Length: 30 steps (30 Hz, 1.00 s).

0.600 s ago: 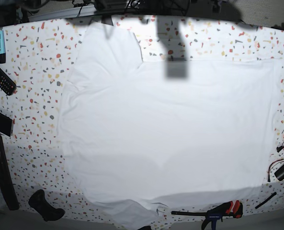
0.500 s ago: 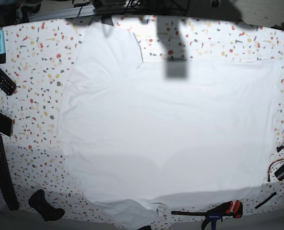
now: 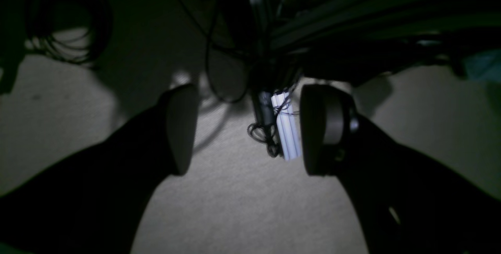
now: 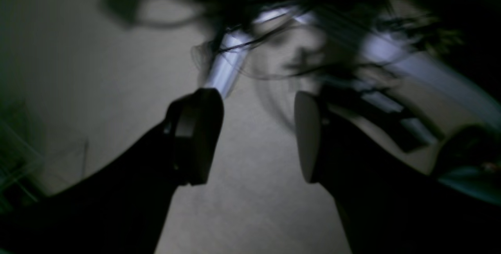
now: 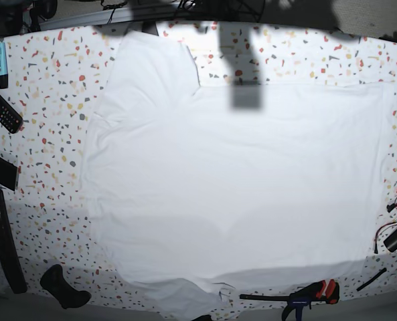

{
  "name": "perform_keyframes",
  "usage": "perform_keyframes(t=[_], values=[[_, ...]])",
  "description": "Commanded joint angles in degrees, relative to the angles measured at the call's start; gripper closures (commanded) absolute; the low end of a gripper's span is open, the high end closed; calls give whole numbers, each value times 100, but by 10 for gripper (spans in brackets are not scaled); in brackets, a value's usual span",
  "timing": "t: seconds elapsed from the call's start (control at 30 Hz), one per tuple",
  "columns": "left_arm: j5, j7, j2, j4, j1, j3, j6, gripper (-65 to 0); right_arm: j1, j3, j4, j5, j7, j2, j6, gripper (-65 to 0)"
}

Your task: Fold the T-shirt properly

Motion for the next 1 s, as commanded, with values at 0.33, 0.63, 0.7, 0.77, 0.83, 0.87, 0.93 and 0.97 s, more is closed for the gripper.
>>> perform_keyframes(t=[0.33, 0.63, 0.7, 0.77, 0.83, 0.87, 0.93, 0.97], values=[[-170, 170, -175, 3021, 1585, -15, 868, -389, -2002, 931, 3294, 68, -273, 649, 326, -328], [-166, 859, -175, 4111, 1462, -15, 861, -389, -1963, 2111, 4841, 643, -466, 925, 791, -328], [-164, 984, -175, 4264, 1346, -13, 861, -389, -1827, 2280, 5021, 599, -522, 933, 802, -328], [-164, 1266, -175, 4391, 1158, -13, 863, -389, -1591, 2382, 5132, 599, -796, 933, 798, -328], [-164, 1563, -175, 4472, 938, -13, 863, -389, -1342, 2382, 5241, 599, -1351, 935, 1117, -328], [-164, 1668, -173, 4492, 839, -13, 863, -389, -1239, 2367, 5309, 570, -1611, 942, 1322, -328], [-164, 1805, -173, 4500, 686, -13, 863, -389, -1088, 2356, 5462, 256, -1991, 1016, 1330, -328], [-164, 1845, -175, 4500, 627, -13, 863, -389, -1045, 2356, 5549, 2, -2046, 1080, 1330, -328]])
